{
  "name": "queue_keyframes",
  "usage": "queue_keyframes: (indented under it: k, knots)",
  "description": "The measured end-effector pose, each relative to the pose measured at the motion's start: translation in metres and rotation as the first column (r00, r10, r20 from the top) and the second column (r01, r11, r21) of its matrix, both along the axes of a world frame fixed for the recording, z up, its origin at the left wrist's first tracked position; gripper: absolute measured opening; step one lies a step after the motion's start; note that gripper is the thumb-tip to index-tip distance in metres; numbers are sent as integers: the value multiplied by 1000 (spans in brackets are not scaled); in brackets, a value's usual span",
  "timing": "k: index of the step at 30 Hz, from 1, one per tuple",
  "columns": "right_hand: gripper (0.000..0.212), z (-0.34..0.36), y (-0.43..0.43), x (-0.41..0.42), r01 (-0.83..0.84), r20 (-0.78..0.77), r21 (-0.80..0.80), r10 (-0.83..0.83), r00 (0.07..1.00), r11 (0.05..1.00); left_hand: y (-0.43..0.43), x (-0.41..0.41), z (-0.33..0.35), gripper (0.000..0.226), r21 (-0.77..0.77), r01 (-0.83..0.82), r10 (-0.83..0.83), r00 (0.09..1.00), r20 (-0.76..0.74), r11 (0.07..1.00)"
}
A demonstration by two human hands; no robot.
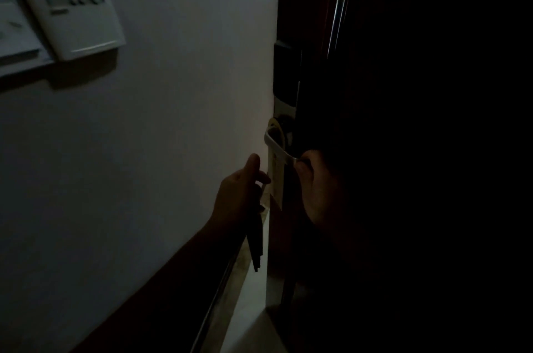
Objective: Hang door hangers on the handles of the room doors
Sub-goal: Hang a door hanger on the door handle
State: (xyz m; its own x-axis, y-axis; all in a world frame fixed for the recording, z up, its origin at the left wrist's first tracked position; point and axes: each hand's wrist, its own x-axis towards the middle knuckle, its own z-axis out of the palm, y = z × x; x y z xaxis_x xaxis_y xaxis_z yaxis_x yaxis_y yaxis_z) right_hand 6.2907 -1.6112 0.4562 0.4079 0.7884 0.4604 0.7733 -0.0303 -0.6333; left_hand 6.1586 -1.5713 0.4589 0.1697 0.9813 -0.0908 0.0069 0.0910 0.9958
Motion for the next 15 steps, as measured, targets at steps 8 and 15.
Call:
queue_keyframes:
  k: [8,15]
  knots:
    - [49,-3,-27,-72,-3,76,107,-5,997,994,-26,-52,4,66,-20,27,-28,999,-37,999]
    - [33,3,-69,-124,-214,53,-63,217,975,975,-71,-114,10,67,72,-66,73,992,-105,995]
